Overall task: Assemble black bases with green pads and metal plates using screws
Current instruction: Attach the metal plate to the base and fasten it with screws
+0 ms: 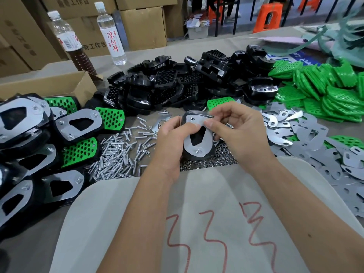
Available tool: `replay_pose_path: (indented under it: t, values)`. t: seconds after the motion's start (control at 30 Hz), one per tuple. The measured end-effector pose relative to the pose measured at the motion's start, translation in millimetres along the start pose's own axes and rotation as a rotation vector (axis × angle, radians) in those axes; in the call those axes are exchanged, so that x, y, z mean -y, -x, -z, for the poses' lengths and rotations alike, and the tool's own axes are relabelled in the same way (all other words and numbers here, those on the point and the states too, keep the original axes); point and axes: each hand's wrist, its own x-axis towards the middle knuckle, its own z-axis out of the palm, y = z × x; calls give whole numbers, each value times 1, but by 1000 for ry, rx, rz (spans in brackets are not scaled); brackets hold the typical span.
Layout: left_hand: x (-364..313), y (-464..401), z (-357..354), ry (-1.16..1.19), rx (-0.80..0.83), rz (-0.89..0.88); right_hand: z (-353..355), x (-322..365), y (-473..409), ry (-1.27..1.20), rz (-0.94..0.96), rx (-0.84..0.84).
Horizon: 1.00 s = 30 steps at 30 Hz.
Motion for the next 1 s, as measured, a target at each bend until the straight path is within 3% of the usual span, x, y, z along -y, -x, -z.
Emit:
replay_pose_path:
  t: [0.27,0.47,0.7,1.0]
  values:
    - [3,2,-6,67,-125,-21,-1,-2,1,-23,-8,21]
    - [2,4,-10,42,-59,-45,0,-4,1,-49,2,-4]
    - [2,1,2,53,57,-26,11,2,-3,-19,45,139]
    - [3,3,-3,21,38,-66,4,-3,-1,-21,61,5]
